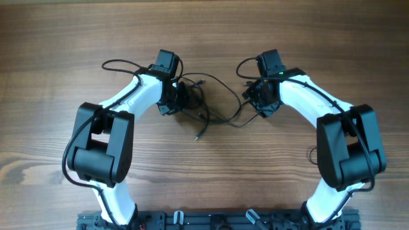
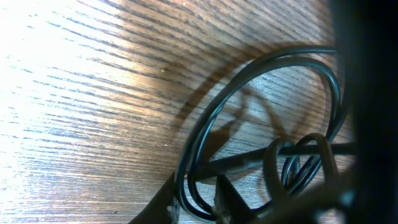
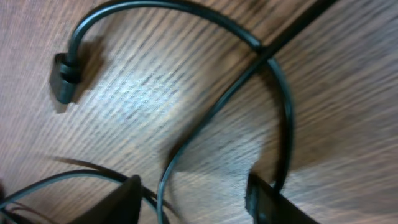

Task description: Untangle cables

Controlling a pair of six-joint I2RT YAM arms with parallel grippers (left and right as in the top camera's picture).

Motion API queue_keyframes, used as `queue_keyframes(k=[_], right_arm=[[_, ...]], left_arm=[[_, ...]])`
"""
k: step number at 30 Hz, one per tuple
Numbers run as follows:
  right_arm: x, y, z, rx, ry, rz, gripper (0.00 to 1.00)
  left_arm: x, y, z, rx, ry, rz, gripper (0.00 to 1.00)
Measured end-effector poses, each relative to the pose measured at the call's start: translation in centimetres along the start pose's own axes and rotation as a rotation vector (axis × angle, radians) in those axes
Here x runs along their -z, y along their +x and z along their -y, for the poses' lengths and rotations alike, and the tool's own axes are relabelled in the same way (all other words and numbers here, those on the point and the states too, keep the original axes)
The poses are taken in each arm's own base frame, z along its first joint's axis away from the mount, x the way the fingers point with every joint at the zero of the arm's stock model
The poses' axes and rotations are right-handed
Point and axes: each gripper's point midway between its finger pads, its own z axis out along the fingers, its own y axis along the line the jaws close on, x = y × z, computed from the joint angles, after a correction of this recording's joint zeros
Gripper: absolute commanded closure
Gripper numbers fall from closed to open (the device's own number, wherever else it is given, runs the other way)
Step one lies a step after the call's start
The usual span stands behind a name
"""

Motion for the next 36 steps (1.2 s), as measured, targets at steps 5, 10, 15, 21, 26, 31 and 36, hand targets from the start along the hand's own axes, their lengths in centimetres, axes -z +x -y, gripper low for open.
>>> queue_keyframes(k=[5, 10, 15, 21, 26, 31, 36], right_arm=[[-0.4, 0.0, -1.3, -0.009, -0.049, -0.010, 0.56], [-0.9, 0.4, -2.5, -0.017, -0.095, -0.051, 0.82], [-1.3, 0.8, -2.4, -0.019, -0.099, -0.085, 0.95], [-0.7, -1.0, -1.3, 0.158, -0.155, -0.112, 0.95], [10.8, -9.7, 1.4, 0.177, -0.306, 0.195, 0.95], [31.7, -17.6, 11.3, 0.047, -0.397, 0.807, 0.94], [31.5, -16.5, 17.6, -0.040, -0.303, 0.755, 0.45]], left_arm=[[-0.1, 0.0, 0.0, 0.006, 0.007, -0.009, 0.96], [-0.3, 0.2, 0.6, 0.005, 0.045, -0.027, 0.96], [-0.7, 1.7, 2.2, 0.007, 0.151, -0.122, 0.96], [-0.6, 1.5, 1.4, 0.013, 0.164, -0.139, 0.96], [0.1, 0.4, -1.3, 0.048, 0.061, -0.095, 0.96], [0.5, -0.3, -2.3, 0.043, 0.009, -0.055, 0.96], [0.5, -0.7, -2.3, 0.036, 0.008, -0.037, 0.96]])
